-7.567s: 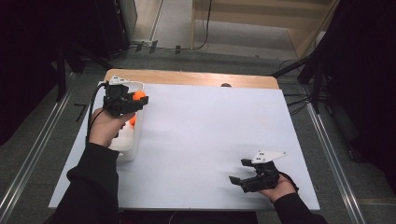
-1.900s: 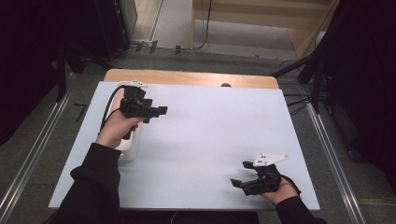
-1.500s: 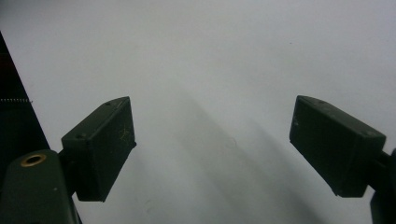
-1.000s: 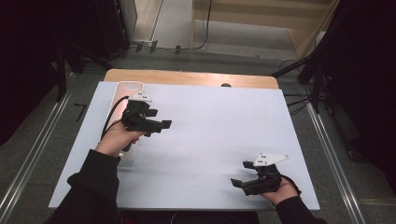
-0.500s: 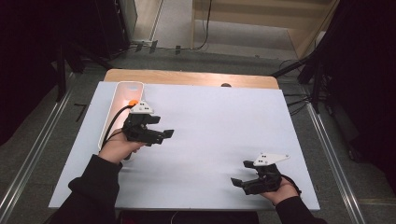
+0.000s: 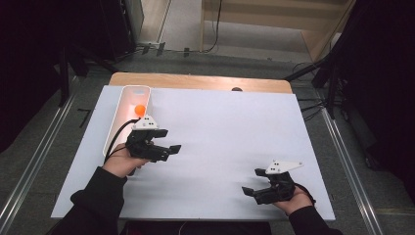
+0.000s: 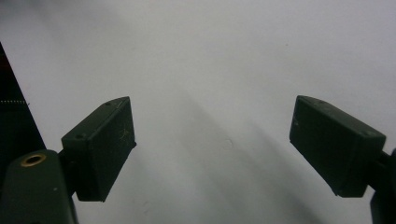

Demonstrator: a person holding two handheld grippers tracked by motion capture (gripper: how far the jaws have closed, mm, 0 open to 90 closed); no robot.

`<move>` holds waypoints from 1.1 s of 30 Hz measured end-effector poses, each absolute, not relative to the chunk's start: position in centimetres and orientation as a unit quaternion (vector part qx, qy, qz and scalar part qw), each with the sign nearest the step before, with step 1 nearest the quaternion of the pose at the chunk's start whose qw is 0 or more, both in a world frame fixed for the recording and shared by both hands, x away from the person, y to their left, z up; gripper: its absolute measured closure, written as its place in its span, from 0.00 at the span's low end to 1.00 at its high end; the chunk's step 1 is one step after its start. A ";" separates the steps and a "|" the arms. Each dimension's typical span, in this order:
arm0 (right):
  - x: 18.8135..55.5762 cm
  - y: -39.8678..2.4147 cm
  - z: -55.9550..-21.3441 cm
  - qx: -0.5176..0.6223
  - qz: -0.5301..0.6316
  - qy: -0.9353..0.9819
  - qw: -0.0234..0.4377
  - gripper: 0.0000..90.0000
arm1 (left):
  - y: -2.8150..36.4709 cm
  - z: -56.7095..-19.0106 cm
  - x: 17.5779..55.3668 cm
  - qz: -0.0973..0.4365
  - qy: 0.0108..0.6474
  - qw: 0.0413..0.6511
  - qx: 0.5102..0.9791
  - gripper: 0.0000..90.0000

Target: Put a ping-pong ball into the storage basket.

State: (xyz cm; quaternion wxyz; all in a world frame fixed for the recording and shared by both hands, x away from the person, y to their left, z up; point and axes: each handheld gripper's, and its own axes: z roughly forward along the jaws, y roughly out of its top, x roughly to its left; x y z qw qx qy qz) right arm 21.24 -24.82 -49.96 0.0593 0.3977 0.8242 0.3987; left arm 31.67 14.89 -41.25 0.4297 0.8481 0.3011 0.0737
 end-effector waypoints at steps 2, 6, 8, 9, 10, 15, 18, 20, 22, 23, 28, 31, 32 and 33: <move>21.2 -24.8 -50.0 0.398 0.399 0.824 0.059 0.14 | 15.1 -41.4 31.6 0.069 0.303 0.432 0.846 0.27; 21.2 -24.8 -50.0 0.398 0.399 0.824 0.060 0.14 | 15.4 -41.7 31.2 0.064 0.299 0.429 0.850 0.27; 21.2 -24.8 -50.0 0.397 0.399 0.824 0.060 0.14 | 15.5 -41.9 31.0 0.063 0.295 0.427 0.852 0.27; 21.2 -24.8 -50.0 0.398 0.399 0.824 0.059 0.14 | 15.5 -42.0 30.9 0.063 0.295 0.428 0.852 0.27; 21.2 -24.9 -50.0 0.397 0.399 0.824 0.059 0.14 | 15.6 -42.1 30.8 0.060 0.294 0.428 0.852 0.27; 21.2 -24.8 -50.0 0.398 0.398 0.824 0.059 0.14 | 15.9 -42.6 30.3 0.064 0.288 0.433 0.852 0.27; 21.2 -24.8 -50.0 0.398 0.397 0.825 0.060 0.14 | 16.1 -43.0 29.9 0.057 0.283 0.436 0.852 0.27; 21.2 -24.8 -50.0 0.398 0.397 0.825 0.059 0.14 | 16.2 -43.2 29.6 0.054 0.278 0.437 0.854 0.27; 21.3 -24.8 -50.0 0.397 0.397 0.825 0.058 0.14 | 16.4 -43.4 29.4 0.052 0.274 0.435 0.856 0.27; 21.3 -24.8 -50.0 0.397 0.396 0.826 0.058 0.14 | 16.4 -43.5 29.3 0.052 0.274 0.435 0.856 0.27; 21.2 -24.8 -50.0 0.397 0.397 0.826 0.059 0.14 | 16.5 -43.9 28.5 0.051 0.268 0.433 0.859 0.27; 21.2 -24.8 -50.0 0.399 0.396 0.825 0.057 0.14 | 16.6 -44.0 28.3 0.052 0.263 0.435 0.860 0.27; 21.2 -24.8 -50.0 0.398 0.396 0.826 0.056 0.14 | 16.6 -44.1 28.3 0.052 0.262 0.434 0.860 0.27; 21.2 -24.8 -50.0 0.398 0.395 0.826 0.057 0.14 | 16.6 -44.2 28.2 0.051 0.262 0.434 0.861 0.27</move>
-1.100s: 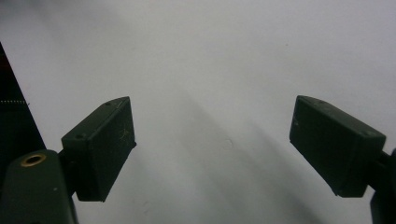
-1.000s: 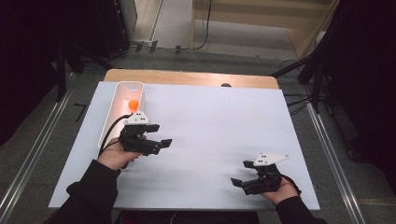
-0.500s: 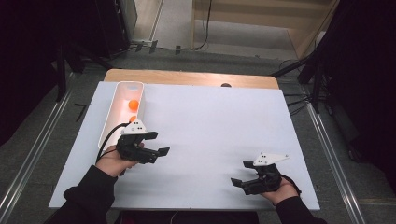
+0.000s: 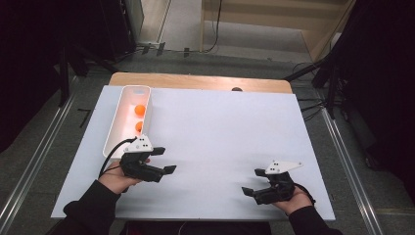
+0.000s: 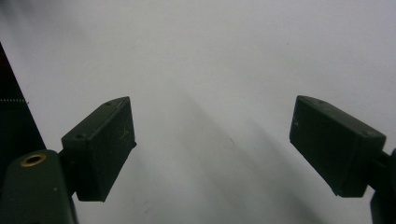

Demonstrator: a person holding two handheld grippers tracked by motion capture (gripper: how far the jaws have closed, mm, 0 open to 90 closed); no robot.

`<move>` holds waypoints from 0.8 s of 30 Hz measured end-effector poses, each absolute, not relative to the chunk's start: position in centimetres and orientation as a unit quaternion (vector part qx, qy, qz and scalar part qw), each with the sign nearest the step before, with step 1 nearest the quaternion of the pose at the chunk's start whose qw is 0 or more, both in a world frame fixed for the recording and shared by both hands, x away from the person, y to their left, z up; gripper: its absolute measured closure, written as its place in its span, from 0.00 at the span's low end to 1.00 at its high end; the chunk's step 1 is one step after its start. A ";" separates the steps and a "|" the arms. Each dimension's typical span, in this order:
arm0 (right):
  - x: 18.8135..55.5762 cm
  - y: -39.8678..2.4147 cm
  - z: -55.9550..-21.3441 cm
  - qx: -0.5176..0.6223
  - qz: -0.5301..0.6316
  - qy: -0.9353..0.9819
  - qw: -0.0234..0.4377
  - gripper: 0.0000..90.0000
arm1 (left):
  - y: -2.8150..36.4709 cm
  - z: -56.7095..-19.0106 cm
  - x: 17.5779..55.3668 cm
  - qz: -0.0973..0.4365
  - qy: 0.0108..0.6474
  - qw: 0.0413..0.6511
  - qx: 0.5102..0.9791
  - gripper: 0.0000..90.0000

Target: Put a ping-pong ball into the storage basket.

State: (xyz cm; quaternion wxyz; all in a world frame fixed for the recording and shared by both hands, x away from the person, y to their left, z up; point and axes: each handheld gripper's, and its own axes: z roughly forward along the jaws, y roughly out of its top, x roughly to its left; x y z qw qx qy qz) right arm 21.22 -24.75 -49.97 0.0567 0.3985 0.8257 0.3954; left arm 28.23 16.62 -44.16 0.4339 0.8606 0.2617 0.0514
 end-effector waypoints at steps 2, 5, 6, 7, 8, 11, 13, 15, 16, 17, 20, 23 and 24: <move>21.2 -24.7 -50.0 0.399 0.396 0.825 0.056 0.14 | 16.7 -44.3 28.2 0.051 0.260 0.433 0.861 0.27; 21.2 -24.8 -50.0 0.398 0.395 0.826 0.057 0.14 | 16.8 -44.4 28.0 0.053 0.257 0.432 0.863 0.27; 21.2 -24.8 -50.0 0.399 0.395 0.826 0.057 0.14 | 16.8 -44.5 28.0 0.052 0.257 0.431 0.863 0.27; 21.2 -24.8 -50.0 0.399 0.396 0.825 0.057 0.14 | 16.9 -44.5 27.9 0.051 0.257 0.431 0.864 0.27; 21.2 -24.8 -50.0 0.399 0.396 0.825 0.057 0.14 | 16.9 -44.6 27.9 0.050 0.258 0.431 0.863 0.27; 21.2 -24.8 -50.0 0.398 0.396 0.825 0.057 0.14 | 17.0 -44.8 27.6 0.039 0.260 0.433 0.862 0.27; 21.2 -24.8 -50.0 0.398 0.397 0.825 0.059 0.14 | 17.1 -44.9 27.4 0.038 0.258 0.431 0.864 0.27; 21.2 -24.8 -50.0 0.399 0.397 0.824 0.060 0.14 | 17.2 -45.1 27.2 0.038 0.257 0.425 0.867 0.27; 21.2 -24.8 -50.0 0.399 0.397 0.825 0.059 0.14 | 17.3 -45.3 27.1 0.036 0.257 0.424 0.867 0.27; 21.3 -24.8 -50.0 0.398 0.397 0.825 0.059 0.14 | 17.4 -45.4 27.1 0.036 0.257 0.422 0.869 0.27; 21.2 -24.8 -50.0 0.399 0.396 0.825 0.057 0.14 | 17.6 -45.8 27.0 0.036 0.257 0.418 0.871 0.27; 21.2 -24.8 -50.0 0.400 0.395 0.825 0.058 0.14 | 17.9 -46.3 26.9 0.035 0.259 0.418 0.870 0.27; 21.2 -24.8 -50.0 0.400 0.395 0.825 0.058 0.14 | 17.9 -46.4 26.8 0.033 0.258 0.419 0.870 0.27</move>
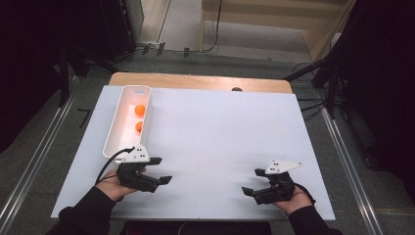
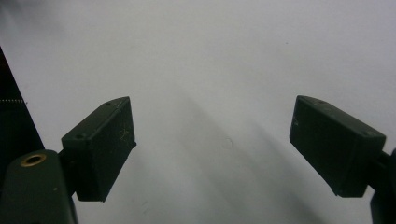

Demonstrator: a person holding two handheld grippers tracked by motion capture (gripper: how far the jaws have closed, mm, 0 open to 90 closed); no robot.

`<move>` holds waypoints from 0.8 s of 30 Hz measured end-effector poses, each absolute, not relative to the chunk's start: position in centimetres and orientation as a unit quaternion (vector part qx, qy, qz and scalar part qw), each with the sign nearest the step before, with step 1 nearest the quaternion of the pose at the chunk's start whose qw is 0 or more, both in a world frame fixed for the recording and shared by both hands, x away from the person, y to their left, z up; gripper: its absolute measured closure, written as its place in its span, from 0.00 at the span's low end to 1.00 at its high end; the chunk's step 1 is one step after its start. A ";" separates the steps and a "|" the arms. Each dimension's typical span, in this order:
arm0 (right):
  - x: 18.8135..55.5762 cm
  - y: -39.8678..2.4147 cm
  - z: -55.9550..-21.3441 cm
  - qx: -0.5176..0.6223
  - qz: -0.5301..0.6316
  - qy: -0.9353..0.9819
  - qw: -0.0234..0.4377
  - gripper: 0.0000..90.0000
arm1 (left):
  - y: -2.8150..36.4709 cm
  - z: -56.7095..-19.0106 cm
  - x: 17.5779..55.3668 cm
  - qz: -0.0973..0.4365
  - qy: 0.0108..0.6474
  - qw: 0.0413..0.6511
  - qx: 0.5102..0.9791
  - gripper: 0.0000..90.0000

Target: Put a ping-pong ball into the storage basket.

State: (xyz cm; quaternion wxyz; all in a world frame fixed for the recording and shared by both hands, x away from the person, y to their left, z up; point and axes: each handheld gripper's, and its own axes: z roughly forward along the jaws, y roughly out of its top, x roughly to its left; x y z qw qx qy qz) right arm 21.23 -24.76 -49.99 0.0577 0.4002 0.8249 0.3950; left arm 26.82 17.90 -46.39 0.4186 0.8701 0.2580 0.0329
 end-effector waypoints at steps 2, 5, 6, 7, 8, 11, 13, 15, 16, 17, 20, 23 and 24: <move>21.2 -24.8 -50.0 0.400 0.395 0.825 0.058 0.14 | 18.0 -46.6 26.6 0.033 0.254 0.413 0.874 0.27; 21.2 -24.7 -50.0 0.401 0.395 0.824 0.058 0.14 | 18.3 -46.9 26.5 0.034 0.249 0.408 0.878 0.25; 21.2 -24.7 -50.0 0.402 0.395 0.824 0.057 0.14 | 18.4 -47.0 26.4 0.033 0.248 0.404 0.880 0.25; 21.2 -24.7 -50.0 0.401 0.395 0.824 0.057 0.14 | 18.5 -47.1 26.4 0.033 0.249 0.403 0.880 0.25; 21.2 -24.7 -50.0 0.402 0.395 0.824 0.057 0.14 | 18.6 -47.2 26.3 0.032 0.248 0.401 0.881 0.25; 21.3 -24.8 -50.0 0.400 0.396 0.824 0.059 0.14 | 18.8 -47.3 26.2 0.030 0.250 0.400 0.881 0.25; 21.3 -24.8 -50.0 0.399 0.396 0.825 0.060 0.14 | 18.9 -47.4 26.0 0.026 0.253 0.399 0.881 0.25; 21.3 -24.8 -50.0 0.399 0.396 0.825 0.060 0.14 | 19.1 -47.5 25.9 0.026 0.254 0.397 0.882 0.25; 21.3 -24.8 -50.0 0.399 0.396 0.825 0.060 0.14 | 19.1 -47.5 26.0 0.027 0.252 0.395 0.883 0.25; 21.3 -24.8 -50.1 0.400 0.396 0.825 0.060 0.14 | 19.2 -47.5 25.9 0.027 0.254 0.395 0.883 0.25; 21.3 -24.8 -50.0 0.401 0.396 0.824 0.059 0.14 | 19.3 -47.7 25.9 0.025 0.257 0.392 0.883 0.25; 21.3 -24.8 -50.1 0.400 0.395 0.825 0.059 0.14 | 19.3 -47.7 25.9 0.023 0.257 0.389 0.885 0.25; 21.3 -24.8 -50.1 0.400 0.396 0.825 0.059 0.14 | 19.3 -47.8 25.8 0.023 0.257 0.389 0.884 0.25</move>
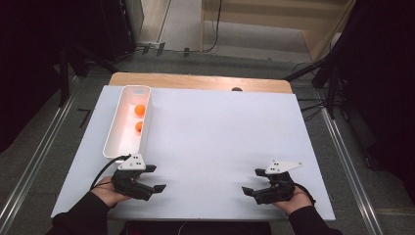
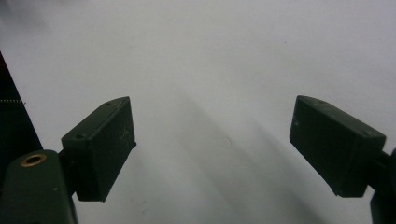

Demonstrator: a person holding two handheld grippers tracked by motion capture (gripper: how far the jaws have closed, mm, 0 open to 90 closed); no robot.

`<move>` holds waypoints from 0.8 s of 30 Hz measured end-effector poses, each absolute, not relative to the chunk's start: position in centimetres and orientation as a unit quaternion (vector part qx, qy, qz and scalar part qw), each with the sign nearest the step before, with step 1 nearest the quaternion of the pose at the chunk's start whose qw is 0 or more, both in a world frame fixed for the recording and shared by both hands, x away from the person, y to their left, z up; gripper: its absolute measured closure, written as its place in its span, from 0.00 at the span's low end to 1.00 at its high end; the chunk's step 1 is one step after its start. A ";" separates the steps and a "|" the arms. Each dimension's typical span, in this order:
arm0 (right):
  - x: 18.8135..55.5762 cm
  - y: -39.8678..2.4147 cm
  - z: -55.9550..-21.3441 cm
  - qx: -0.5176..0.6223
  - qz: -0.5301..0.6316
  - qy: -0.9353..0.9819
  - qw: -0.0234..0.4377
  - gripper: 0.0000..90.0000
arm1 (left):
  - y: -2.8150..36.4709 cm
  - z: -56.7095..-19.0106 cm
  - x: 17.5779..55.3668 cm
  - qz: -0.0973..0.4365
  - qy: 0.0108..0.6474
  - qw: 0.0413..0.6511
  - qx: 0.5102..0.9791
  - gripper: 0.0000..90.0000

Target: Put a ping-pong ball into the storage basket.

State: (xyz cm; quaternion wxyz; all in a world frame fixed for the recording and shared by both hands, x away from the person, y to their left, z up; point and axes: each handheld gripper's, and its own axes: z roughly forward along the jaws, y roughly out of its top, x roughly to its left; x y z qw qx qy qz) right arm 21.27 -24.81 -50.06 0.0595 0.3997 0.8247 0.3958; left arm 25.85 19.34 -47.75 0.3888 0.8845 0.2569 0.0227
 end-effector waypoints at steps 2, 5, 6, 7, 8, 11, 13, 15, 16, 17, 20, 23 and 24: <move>21.3 -24.8 -50.1 0.400 0.396 0.825 0.059 0.14 | 19.4 -47.8 25.8 0.023 0.256 0.387 0.886 0.25; 21.3 -24.8 -50.1 0.400 0.395 0.825 0.059 0.14 | 19.4 -47.8 25.8 0.023 0.257 0.386 0.886 0.25; 21.3 -24.8 -50.1 0.401 0.395 0.824 0.058 0.14 | 19.4 -47.8 25.8 0.023 0.257 0.386 0.886 0.25; 21.3 -24.8 -50.1 0.401 0.394 0.825 0.058 0.14 | 19.4 -47.8 25.8 0.023 0.258 0.386 0.885 0.25; 21.3 -24.8 -50.1 0.401 0.394 0.825 0.058 0.14 | 19.4 -47.9 25.8 0.024 0.258 0.386 0.885 0.25; 21.3 -24.8 -50.1 0.402 0.394 0.824 0.058 0.14 | 19.5 -47.8 25.8 0.024 0.257 0.385 0.886 0.25; 21.3 -24.8 -50.1 0.402 0.394 0.824 0.058 0.14 | 19.5 -47.9 25.9 0.024 0.258 0.386 0.886 0.25; 21.3 -24.8 -50.1 0.402 0.394 0.824 0.058 0.14 | 19.5 -47.9 25.9 0.024 0.259 0.385 0.885 0.25; 21.3 -24.8 -50.1 0.402 0.394 0.824 0.058 0.14 | 19.5 -47.9 25.9 0.024 0.258 0.385 0.886 0.25; 21.3 -24.8 -50.1 0.402 0.394 0.824 0.058 0.14 | 19.5 -47.9 25.9 0.024 0.258 0.385 0.886 0.25; 21.3 -24.8 -50.1 0.402 0.394 0.825 0.058 0.14 | 19.5 -47.9 25.9 0.024 0.258 0.384 0.886 0.25; 21.3 -24.8 -50.1 0.402 0.394 0.825 0.058 0.14 | 19.5 -47.9 25.9 0.025 0.257 0.383 0.887 0.25; 21.3 -24.8 -50.1 0.402 0.394 0.825 0.058 0.14 | 19.5 -47.9 25.9 0.025 0.257 0.383 0.887 0.25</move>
